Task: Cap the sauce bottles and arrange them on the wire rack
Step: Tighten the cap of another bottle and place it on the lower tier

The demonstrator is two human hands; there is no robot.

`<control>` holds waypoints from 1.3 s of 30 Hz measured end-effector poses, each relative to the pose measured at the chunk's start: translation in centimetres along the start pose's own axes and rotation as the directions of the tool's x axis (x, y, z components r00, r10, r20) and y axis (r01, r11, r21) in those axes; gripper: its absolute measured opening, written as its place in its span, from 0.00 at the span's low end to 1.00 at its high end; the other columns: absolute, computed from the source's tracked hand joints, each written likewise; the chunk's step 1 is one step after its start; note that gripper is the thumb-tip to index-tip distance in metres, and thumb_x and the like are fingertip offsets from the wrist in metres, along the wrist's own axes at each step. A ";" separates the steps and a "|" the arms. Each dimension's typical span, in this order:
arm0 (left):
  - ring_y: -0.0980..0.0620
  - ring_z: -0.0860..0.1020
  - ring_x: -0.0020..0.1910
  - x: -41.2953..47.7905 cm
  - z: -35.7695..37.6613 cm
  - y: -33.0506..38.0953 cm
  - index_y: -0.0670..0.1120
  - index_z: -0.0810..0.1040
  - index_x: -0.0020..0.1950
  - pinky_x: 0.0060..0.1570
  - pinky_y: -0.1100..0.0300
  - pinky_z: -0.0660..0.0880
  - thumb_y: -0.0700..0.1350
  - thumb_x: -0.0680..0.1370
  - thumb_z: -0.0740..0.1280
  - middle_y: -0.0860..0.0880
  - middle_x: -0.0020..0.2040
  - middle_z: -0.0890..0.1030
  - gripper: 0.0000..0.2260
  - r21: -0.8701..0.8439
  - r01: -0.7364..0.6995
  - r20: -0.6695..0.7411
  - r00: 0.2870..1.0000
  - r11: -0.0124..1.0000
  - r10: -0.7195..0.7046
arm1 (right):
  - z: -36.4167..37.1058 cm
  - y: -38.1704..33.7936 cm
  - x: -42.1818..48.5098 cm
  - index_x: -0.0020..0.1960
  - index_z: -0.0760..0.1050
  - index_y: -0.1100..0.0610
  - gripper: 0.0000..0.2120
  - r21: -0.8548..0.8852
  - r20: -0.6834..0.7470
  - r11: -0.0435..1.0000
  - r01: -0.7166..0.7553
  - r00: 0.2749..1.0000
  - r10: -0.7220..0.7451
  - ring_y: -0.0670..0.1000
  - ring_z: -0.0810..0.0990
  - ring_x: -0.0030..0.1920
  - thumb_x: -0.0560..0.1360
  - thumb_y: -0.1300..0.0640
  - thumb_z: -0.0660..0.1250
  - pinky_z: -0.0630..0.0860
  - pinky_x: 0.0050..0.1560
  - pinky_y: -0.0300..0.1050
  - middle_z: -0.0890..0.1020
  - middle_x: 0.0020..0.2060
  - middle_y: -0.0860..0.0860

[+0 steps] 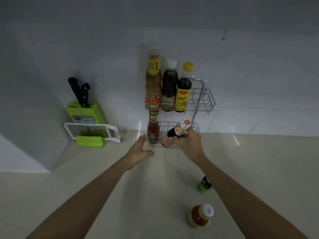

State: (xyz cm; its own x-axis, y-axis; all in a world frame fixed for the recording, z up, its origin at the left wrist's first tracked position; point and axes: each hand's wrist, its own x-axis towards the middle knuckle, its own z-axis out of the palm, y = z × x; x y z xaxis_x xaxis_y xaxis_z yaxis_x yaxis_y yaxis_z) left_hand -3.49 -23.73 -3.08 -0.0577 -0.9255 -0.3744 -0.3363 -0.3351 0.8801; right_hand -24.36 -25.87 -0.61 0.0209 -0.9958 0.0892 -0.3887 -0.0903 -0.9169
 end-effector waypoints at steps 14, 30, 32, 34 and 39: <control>0.51 0.52 0.78 6.8 -1.6 0.2 0.50 0.42 0.79 0.63 0.65 0.57 0.38 0.72 0.72 0.52 0.80 0.47 0.47 0.151 0.035 0.076 0.996 0.988 -0.047 | 4.1 2.2 6.4 0.55 0.73 0.53 0.18 -0.155 -0.008 0.988 -0.008 1.000 0.007 0.50 0.80 0.49 0.68 0.61 0.73 0.80 0.50 0.50 0.82 0.47 0.48; 0.61 0.61 0.68 6.9 -1.4 0.3 0.53 0.50 0.78 0.62 0.64 0.63 0.29 0.69 0.70 0.59 0.68 0.63 0.46 0.026 -0.040 0.172 0.984 0.999 0.035 | 5.5 3.4 9.0 0.60 0.69 0.62 0.20 -0.245 0.146 0.967 -0.066 0.984 0.104 0.57 0.78 0.54 0.71 0.64 0.71 0.70 0.47 0.42 0.80 0.56 0.58; 0.61 0.61 0.66 6.8 -1.3 0.6 0.52 0.49 0.79 0.57 0.69 0.65 0.26 0.71 0.67 0.59 0.67 0.63 0.45 0.009 -0.030 0.187 0.982 1.000 0.027 | 5.6 3.6 9.2 0.61 0.68 0.63 0.19 -0.259 0.161 0.963 -0.072 0.980 0.117 0.58 0.78 0.56 0.73 0.64 0.70 0.69 0.48 0.42 0.80 0.57 0.58; 0.61 0.61 0.66 6.7 -1.1 0.7 0.52 0.47 0.79 0.57 0.67 0.65 0.25 0.72 0.65 0.59 0.66 0.62 0.44 0.008 -0.021 0.198 0.980 1.000 0.019 | 5.6 3.6 9.3 0.63 0.67 0.62 0.20 -0.255 0.187 0.962 -0.094 0.972 0.145 0.59 0.78 0.58 0.74 0.63 0.69 0.71 0.49 0.44 0.79 0.58 0.58; 0.57 0.60 0.71 6.4 -1.1 0.9 0.53 0.44 0.79 0.60 0.62 0.62 0.27 0.73 0.64 0.56 0.69 0.62 0.44 0.058 -0.002 0.186 0.982 0.998 -0.009 | 5.5 3.5 9.1 0.67 0.63 0.59 0.24 -0.292 0.242 0.947 -0.133 0.948 0.208 0.60 0.75 0.62 0.74 0.62 0.69 0.71 0.54 0.47 0.77 0.62 0.58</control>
State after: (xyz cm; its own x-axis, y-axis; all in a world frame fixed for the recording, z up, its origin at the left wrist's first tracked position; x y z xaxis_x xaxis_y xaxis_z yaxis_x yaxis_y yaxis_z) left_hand -3.10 -30.17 -4.38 -0.2286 -0.8733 -0.4303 -0.3901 -0.3228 0.8623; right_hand -20.49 -35.32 -5.13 0.1617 -0.9664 -0.2000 -0.6402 0.0515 -0.7665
